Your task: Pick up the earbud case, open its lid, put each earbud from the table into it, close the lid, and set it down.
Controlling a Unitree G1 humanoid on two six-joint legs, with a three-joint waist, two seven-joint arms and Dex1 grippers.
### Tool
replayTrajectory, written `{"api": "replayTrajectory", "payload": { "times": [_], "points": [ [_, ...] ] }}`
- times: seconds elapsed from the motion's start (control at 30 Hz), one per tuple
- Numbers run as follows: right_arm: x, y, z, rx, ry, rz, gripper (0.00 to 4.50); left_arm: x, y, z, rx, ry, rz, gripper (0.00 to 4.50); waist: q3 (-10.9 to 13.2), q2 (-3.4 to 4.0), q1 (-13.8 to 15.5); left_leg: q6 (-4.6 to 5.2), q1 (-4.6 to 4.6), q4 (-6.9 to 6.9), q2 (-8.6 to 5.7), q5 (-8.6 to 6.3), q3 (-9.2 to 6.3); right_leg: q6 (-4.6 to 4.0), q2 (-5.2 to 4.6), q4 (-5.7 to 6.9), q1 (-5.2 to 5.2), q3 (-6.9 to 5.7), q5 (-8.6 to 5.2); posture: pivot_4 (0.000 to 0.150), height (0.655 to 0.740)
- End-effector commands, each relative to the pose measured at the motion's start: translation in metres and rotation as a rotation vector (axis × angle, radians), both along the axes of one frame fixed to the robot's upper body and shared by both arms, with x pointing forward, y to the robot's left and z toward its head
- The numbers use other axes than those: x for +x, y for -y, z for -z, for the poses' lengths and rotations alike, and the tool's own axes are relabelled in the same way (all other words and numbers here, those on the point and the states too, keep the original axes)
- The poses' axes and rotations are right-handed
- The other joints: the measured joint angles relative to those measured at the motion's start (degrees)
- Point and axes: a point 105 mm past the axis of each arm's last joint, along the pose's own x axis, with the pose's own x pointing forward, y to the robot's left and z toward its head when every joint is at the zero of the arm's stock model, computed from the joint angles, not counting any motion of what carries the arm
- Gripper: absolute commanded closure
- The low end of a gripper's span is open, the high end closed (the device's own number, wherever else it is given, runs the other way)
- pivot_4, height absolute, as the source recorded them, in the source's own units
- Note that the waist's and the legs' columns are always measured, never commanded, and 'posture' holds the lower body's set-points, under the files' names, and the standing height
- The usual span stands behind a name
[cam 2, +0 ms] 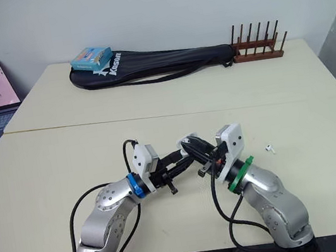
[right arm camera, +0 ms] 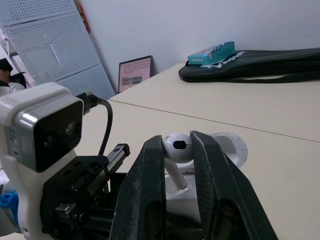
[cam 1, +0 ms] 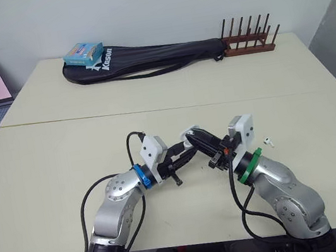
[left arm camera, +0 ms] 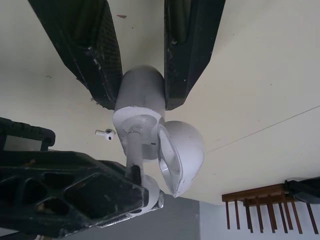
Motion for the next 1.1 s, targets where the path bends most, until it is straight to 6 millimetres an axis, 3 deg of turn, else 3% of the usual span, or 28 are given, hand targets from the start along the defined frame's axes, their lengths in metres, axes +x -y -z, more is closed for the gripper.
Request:
{"api": "replayTrajectory", "payload": {
  "times": [0.03, 0.7, 0.73, 0.9, 1.1],
  "points": [
    [-0.003, -0.002, -0.006, 0.018, 0.043, 0.003, 4.12, -0.002, 0.003, -0.011, -0.027, 0.036, 0.015, 3.71, 0.0, 0.00, 0.0, 0.00, 0.00, 0.00, 0.00, 0.00, 0.01, 0.00, 0.00, 0.00, 0.00, 0.00, 0.00, 0.150, 0.6871],
    [-0.002, -0.009, 0.015, -0.005, 0.001, 0.019, 4.12, 0.000, 0.006, -0.016, -0.046, 0.036, 0.018, 3.71, 0.0, 0.00, 0.0, 0.00, 0.00, 0.00, 0.00, 0.00, 0.00, 0.00, 0.00, 0.01, 0.00, 0.00, 0.00, 0.150, 0.6871],
    [-0.002, -0.008, 0.016, -0.006, 0.002, 0.024, 3.38, 0.000, 0.006, -0.016, -0.046, 0.036, 0.018, 3.71, 0.0, 0.00, 0.0, 0.00, 0.00, 0.00, 0.00, 0.00, 0.00, 0.00, 0.00, 0.01, 0.00, 0.00, 0.00, 0.150, 0.6871],
    [-0.003, -0.002, 0.009, -0.042, 0.046, 0.044, 1.68, -0.001, 0.006, -0.014, -0.041, 0.032, 0.017, 3.71, 0.0, 0.00, 0.0, 0.00, 0.00, 0.00, -0.01, 0.00, 0.00, 0.00, 0.00, 0.01, 0.00, 0.00, 0.00, 0.150, 0.6871],
    [-0.007, 0.016, -0.009, -0.064, 0.091, 0.065, 1.63, -0.001, 0.006, -0.010, -0.033, 0.025, 0.010, 3.71, 0.0, 0.00, 0.1, 0.00, -0.01, 0.01, -0.02, 0.00, 0.01, 0.00, -0.02, 0.01, 0.00, 0.01, 0.00, 0.150, 0.6871]
  ]
}}
